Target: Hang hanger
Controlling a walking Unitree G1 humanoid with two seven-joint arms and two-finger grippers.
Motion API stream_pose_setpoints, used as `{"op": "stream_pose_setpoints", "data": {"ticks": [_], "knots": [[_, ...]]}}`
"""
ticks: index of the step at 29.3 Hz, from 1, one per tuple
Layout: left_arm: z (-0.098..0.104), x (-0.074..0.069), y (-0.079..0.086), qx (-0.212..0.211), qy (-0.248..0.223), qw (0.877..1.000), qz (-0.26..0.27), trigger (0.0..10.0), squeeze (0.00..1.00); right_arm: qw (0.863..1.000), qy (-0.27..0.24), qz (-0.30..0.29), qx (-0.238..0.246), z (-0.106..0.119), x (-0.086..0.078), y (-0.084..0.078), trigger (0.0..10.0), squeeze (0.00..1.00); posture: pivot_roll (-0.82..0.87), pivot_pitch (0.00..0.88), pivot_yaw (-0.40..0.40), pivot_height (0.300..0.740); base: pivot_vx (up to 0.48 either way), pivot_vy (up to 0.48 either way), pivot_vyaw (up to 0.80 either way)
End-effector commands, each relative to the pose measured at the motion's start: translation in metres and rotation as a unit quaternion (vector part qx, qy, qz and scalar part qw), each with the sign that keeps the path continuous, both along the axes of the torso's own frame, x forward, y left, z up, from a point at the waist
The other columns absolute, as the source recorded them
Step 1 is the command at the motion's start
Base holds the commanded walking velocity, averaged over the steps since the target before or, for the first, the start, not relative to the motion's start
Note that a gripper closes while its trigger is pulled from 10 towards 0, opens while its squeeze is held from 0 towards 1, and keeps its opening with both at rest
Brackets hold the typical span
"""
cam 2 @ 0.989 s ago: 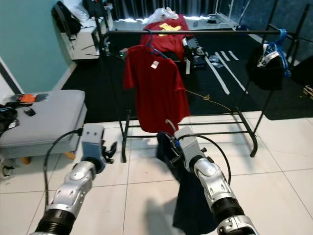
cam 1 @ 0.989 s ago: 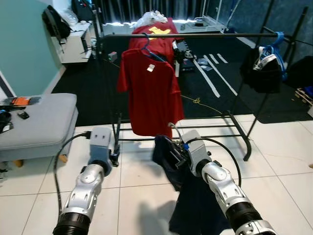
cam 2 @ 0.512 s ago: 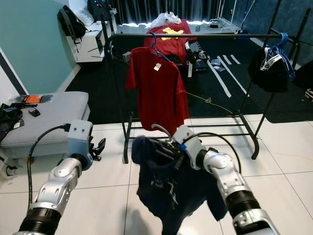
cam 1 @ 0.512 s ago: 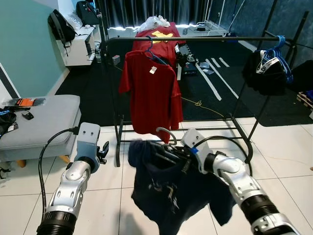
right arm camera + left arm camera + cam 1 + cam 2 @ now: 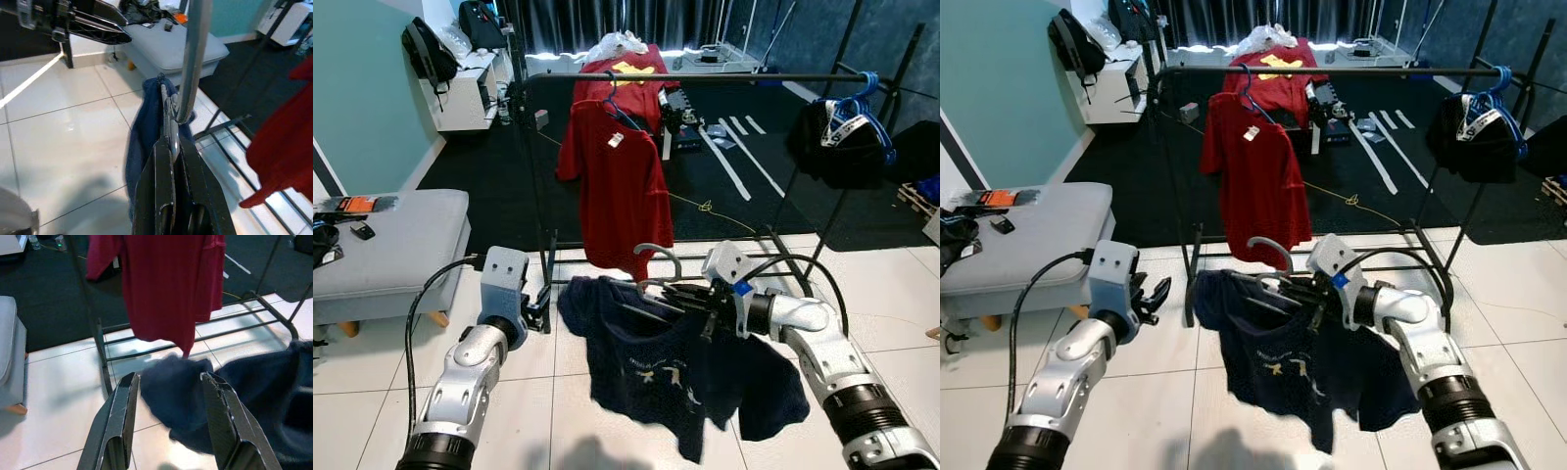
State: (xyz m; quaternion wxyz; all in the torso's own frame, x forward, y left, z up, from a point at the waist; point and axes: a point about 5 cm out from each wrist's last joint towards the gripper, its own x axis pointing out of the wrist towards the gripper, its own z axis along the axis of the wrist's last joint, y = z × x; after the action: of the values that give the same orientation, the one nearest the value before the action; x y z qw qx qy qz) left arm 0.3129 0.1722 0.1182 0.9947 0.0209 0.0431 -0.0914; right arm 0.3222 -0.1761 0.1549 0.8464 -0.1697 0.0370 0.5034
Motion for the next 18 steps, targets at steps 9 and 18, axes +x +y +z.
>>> {"op": "stream_pose_setpoints", "data": {"ticks": [9,18], "knots": [[0.005,-0.026,-0.01,-0.052,-0.016,0.983,-0.175,10.0,0.0,0.994,0.064,0.076,0.042,0.028,-0.013,-0.03,10.0,0.0,-0.01,0.046,-0.006,0.74,0.0,0.0,0.0],[0.006,-0.045,0.013,-0.059,-0.016,0.977,-0.203,10.0,1.0,0.987,0.089,0.115,0.062,0.055,-0.022,-0.048,10.0,0.0,0.0,0.054,-0.01,0.74,0.0,0.0,0.0]]}}
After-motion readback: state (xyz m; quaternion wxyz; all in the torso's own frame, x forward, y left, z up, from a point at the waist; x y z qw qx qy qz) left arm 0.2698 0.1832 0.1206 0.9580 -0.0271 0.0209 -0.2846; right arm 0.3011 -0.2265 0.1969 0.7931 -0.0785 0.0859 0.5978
